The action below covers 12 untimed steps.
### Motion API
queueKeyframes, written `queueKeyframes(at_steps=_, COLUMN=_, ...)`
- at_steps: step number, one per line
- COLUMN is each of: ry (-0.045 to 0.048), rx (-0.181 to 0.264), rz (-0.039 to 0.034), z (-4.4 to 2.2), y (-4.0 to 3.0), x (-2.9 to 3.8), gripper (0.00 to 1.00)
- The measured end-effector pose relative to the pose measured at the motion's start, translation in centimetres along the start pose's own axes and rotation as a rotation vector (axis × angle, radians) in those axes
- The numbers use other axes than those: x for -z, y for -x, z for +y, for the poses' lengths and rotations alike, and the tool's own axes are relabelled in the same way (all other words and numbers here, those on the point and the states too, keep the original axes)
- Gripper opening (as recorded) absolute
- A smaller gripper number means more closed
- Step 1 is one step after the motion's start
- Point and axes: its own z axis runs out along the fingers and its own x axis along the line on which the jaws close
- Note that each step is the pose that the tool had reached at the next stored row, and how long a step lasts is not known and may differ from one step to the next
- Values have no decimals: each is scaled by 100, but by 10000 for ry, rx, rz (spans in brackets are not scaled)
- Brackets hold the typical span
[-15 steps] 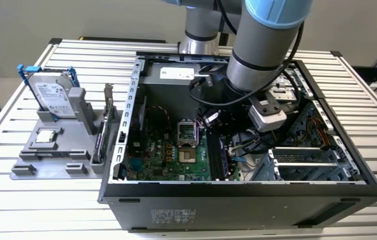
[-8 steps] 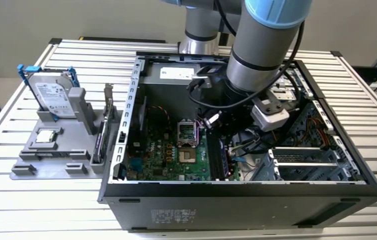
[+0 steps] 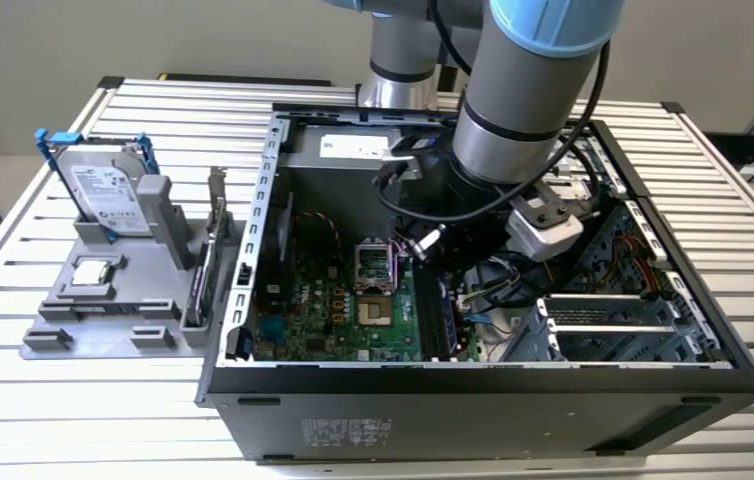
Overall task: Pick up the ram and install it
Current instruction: 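Press down the ram until it locks into place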
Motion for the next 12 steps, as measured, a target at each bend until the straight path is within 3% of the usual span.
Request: queueKeyframes(at_steps=12, ry=-9, rx=346, rz=6, z=0, y=0, x=0, gripper=0)
